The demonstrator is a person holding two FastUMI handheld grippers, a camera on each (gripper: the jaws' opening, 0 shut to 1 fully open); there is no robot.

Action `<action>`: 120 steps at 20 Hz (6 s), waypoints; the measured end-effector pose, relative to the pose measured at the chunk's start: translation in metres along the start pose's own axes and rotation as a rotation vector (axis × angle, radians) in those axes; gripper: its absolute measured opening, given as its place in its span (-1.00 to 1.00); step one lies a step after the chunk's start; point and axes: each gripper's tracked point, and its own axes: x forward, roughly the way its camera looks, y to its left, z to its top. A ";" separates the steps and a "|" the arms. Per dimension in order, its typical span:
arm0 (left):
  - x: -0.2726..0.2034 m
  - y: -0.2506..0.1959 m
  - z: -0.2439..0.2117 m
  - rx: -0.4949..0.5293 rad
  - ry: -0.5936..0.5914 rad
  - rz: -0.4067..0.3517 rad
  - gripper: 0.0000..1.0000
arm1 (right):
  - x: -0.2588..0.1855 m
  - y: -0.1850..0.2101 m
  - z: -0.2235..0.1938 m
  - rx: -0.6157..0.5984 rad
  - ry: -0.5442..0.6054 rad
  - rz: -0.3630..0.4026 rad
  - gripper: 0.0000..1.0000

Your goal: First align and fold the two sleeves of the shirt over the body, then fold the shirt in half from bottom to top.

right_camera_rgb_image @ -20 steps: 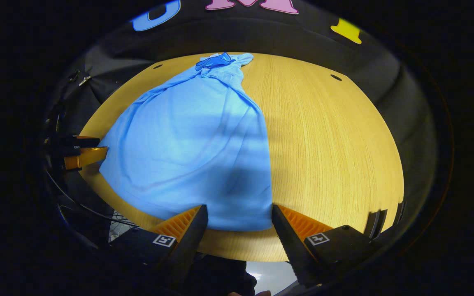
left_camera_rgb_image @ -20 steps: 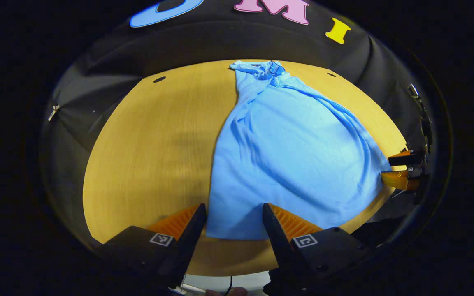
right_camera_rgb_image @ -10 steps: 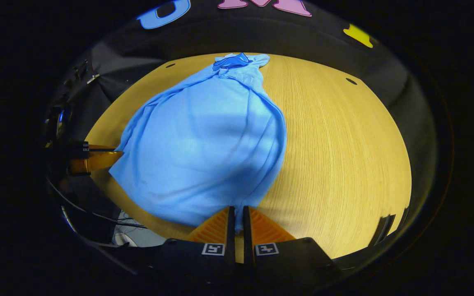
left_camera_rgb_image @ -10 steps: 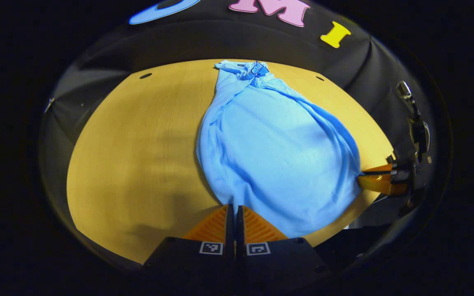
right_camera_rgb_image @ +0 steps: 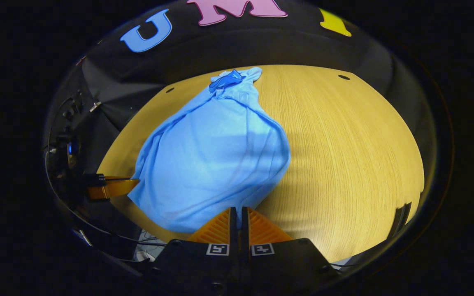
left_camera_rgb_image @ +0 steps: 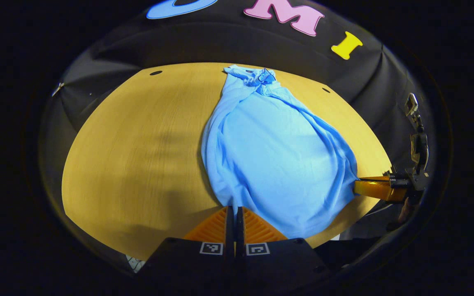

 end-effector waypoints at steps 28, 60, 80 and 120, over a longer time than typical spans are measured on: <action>0.015 -0.003 0.388 -0.121 -0.641 -0.012 -0.88 | 0.059 -0.015 0.363 0.098 -0.530 0.084 -0.91; 0.266 0.065 0.424 -0.072 -0.327 0.203 -0.89 | 0.287 -0.125 0.381 0.132 -0.192 -0.151 -0.91; 0.238 0.063 0.422 -0.038 -0.315 0.243 0.27 | 0.262 -0.123 0.381 0.187 -0.191 -0.199 0.94; -0.239 -0.031 0.225 0.057 -0.766 0.145 0.41 | -0.197 0.082 0.279 -0.044 -0.695 -0.046 0.95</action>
